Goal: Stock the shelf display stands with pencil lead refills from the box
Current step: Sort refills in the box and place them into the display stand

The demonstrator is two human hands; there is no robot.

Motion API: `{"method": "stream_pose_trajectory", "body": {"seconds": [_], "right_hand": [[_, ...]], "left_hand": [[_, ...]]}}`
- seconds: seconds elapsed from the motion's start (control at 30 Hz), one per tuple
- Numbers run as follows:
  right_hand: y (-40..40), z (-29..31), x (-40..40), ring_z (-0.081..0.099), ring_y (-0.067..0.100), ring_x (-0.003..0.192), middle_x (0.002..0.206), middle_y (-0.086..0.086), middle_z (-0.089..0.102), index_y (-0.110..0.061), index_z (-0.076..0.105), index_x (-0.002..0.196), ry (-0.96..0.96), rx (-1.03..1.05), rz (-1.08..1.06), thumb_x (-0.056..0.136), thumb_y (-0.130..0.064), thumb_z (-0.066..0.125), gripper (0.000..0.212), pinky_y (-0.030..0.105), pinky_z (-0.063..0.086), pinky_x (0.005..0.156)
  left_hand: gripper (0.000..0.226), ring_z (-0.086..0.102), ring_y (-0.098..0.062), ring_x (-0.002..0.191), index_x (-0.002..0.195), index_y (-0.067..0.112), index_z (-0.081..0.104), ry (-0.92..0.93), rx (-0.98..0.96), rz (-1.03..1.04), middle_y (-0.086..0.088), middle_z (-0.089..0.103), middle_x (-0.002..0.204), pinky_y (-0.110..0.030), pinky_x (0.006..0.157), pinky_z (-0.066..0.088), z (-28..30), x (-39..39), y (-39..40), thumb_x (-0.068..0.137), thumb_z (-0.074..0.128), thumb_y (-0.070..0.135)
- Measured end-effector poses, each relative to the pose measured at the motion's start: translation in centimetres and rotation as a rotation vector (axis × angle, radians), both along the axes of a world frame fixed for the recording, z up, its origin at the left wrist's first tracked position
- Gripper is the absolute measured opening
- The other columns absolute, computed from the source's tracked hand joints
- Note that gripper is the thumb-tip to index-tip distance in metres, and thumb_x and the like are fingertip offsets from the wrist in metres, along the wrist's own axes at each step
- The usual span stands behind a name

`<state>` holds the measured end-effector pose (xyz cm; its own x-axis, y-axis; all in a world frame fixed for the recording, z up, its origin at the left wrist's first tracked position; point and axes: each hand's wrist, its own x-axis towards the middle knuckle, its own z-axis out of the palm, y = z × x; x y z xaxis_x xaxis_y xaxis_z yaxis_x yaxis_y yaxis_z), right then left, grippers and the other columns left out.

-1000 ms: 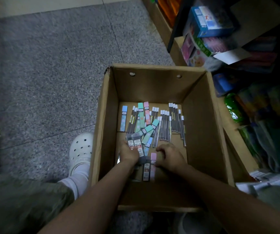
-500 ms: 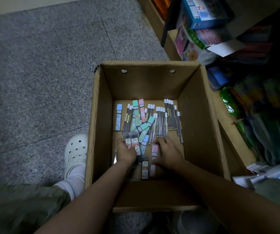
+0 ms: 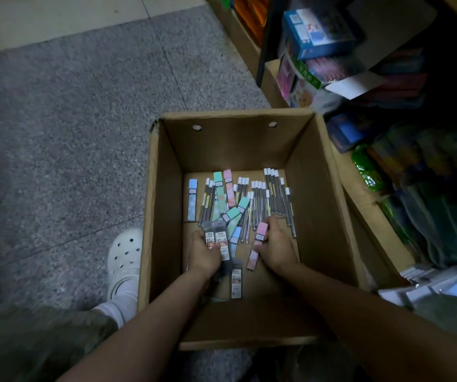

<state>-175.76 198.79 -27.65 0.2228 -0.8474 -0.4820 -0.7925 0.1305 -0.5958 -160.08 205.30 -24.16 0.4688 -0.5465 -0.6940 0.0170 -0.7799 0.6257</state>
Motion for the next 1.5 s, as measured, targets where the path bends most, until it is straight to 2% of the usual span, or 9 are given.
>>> {"method": "stream_pose_trajectory", "body": {"seconds": [0.2, 0.3, 0.4, 0.63, 0.7, 0.93, 1.07, 1.23, 1.5], "right_hand": [[-1.6, 6.5, -0.3, 0.057, -0.002, 0.076, 0.088, -0.016, 0.061, -0.028, 0.047, 0.129, -0.183, -0.151, -0.056, 0.087, -0.005, 0.067, 0.052, 0.008, 0.043, 0.066], [-2.8, 12.0, -0.8, 0.059, 0.009, 0.074, 0.088, -0.006, 0.064, -0.022, 0.05, 0.129, -0.27, -0.296, -0.064, 0.083, -0.002, 0.07, 0.053, 0.021, 0.047, 0.072], [-4.3, 18.4, -1.9, 0.054, -0.001, 0.064, 0.078, -0.015, 0.056, -0.023, 0.052, 0.121, -0.307, -0.429, -0.1, 0.081, -0.005, 0.073, 0.049, 0.02, 0.043, 0.067], [-4.3, 32.1, -7.8, 0.062, -0.005, 0.063, 0.076, -0.015, 0.058, -0.037, 0.046, 0.11, -0.313, -0.759, -0.202, 0.081, -0.011, 0.075, 0.048, 0.01, 0.048, 0.056], [-3.5, 35.5, -9.9, 0.062, -0.004, 0.063, 0.077, -0.013, 0.06, -0.039, 0.045, 0.109, -0.29, -0.826, -0.243, 0.081, -0.012, 0.075, 0.049, 0.007, 0.043, 0.053], [-0.1, 45.6, -18.7, 0.066, 0.003, 0.067, 0.087, -0.01, 0.061, -0.034, 0.048, 0.11, -0.086, -1.054, -0.375, 0.077, -0.018, 0.081, 0.049, 0.018, 0.054, 0.058], [0.5, 48.1, -22.2, 0.063, -0.005, 0.071, 0.089, -0.007, 0.06, -0.031, 0.049, 0.109, -0.005, -1.12, -0.48, 0.073, -0.02, 0.086, 0.053, 0.009, 0.048, 0.05], [-0.2, 46.9, -22.8, 0.059, -0.013, 0.077, 0.085, -0.012, 0.061, -0.027, 0.049, 0.106, 0.117, -1.147, -0.454, 0.069, -0.018, 0.087, 0.053, 0.004, 0.045, 0.057], [-4.9, 43.5, -20.1, 0.058, 0.02, 0.088, 0.105, 0.0, 0.055, -0.014, 0.055, 0.109, 0.303, -1.274, -0.202, 0.075, -0.007, 0.082, 0.044, 0.042, 0.055, 0.077]], "left_hand": [[0.037, 0.058, -0.024, 0.108, 0.13, 0.013, 0.042, 0.001, -0.104, -0.244, -0.009, 0.06, 0.116, -0.039, 0.096, 0.049, 4.8, 0.6, -3.3, 0.095, 0.054, 0.004], [0.037, 0.055, -0.019, 0.095, 0.128, 0.003, 0.044, -0.099, -0.251, -0.515, -0.013, 0.06, 0.109, -0.027, 0.083, 0.047, 9.4, 0.9, -6.6, 0.093, 0.055, 0.0], [0.035, 0.057, -0.014, 0.089, 0.122, 0.004, 0.047, -0.159, -0.391, -0.731, -0.004, 0.058, 0.101, -0.01, 0.065, 0.047, 15.8, 0.3, -10.3, 0.089, 0.061, 0.0], [0.028, 0.064, -0.022, 0.097, 0.117, 0.004, 0.048, 0.117, -0.68, -0.686, -0.012, 0.065, 0.103, -0.029, 0.083, 0.056, 27.8, -6.1, -14.6, 0.092, 0.055, -0.007], [0.03, 0.063, -0.032, 0.107, 0.122, 0.003, 0.05, 0.286, -0.684, -0.621, -0.02, 0.065, 0.114, -0.049, 0.094, 0.052, 30.1, -8.9, -15.0, 0.093, 0.053, -0.007], [0.025, 0.067, -0.033, 0.098, 0.117, 0.009, 0.057, 0.618, -0.665, -0.678, -0.016, 0.07, 0.109, -0.054, 0.082, 0.055, 34.8, -15.7, -14.9, 0.095, 0.052, -0.002], [0.022, 0.068, -0.03, 0.098, 0.111, 0.016, 0.058, 0.633, -0.659, -0.692, -0.013, 0.071, 0.107, -0.048, 0.076, 0.058, 35.4, -16.5, -15.0, 0.096, 0.052, 0.001], [0.027, 0.065, -0.029, 0.1, 0.117, 0.015, 0.056, 0.566, -0.635, -0.621, -0.013, 0.068, 0.108, -0.049, 0.087, 0.053, 35.1, -16.5, -15.4, 0.095, 0.052, -0.001], [0.03, 0.065, -0.028, 0.101, 0.12, 0.015, 0.056, 0.507, -0.648, -0.6, -0.01, 0.068, 0.11, -0.049, 0.089, 0.053, 35.1, -15.3, -16.6, 0.094, 0.054, 0.0]]}}
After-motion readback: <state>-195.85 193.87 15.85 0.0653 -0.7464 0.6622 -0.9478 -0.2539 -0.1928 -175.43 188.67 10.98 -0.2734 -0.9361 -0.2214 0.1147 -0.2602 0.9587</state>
